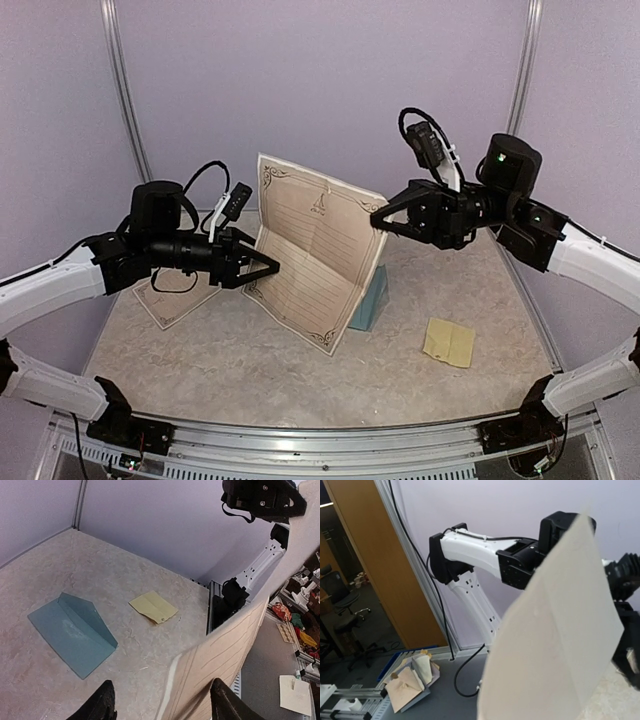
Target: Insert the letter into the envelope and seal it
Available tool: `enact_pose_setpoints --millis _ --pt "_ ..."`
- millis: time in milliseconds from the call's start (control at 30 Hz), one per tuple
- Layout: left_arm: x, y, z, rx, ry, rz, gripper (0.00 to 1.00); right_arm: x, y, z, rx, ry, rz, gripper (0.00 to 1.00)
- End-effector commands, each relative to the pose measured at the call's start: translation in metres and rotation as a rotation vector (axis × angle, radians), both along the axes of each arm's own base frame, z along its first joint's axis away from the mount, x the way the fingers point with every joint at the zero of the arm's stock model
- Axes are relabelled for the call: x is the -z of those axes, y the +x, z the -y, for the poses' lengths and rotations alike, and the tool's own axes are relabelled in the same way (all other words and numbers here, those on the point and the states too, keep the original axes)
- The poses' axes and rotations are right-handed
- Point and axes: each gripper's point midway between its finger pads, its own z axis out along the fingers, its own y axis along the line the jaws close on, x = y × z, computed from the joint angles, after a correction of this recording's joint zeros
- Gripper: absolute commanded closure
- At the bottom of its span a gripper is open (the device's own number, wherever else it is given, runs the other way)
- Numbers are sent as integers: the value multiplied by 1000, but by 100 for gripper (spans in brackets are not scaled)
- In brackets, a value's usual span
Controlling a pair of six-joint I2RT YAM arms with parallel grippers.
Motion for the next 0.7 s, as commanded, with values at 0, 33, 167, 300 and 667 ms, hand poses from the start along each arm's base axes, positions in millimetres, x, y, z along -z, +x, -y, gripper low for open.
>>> enact_pose_setpoints --millis 0,33,167,300,667 --pt "-19 -16 5 116 -71 31 54 2 1 1 22 -1 2 100" --pt "-18 -17 5 122 -72 25 64 3 2 0 27 -2 1 100" --pt "-14 -17 3 135 -68 5 86 4 4 0 40 -3 1 100" --pt "-14 -14 -1 136 -72 -2 100 6 4 2 52 -4 12 95" --pt "-20 2 -13 48 -108 21 100 36 -6 7 17 -25 -32 24"
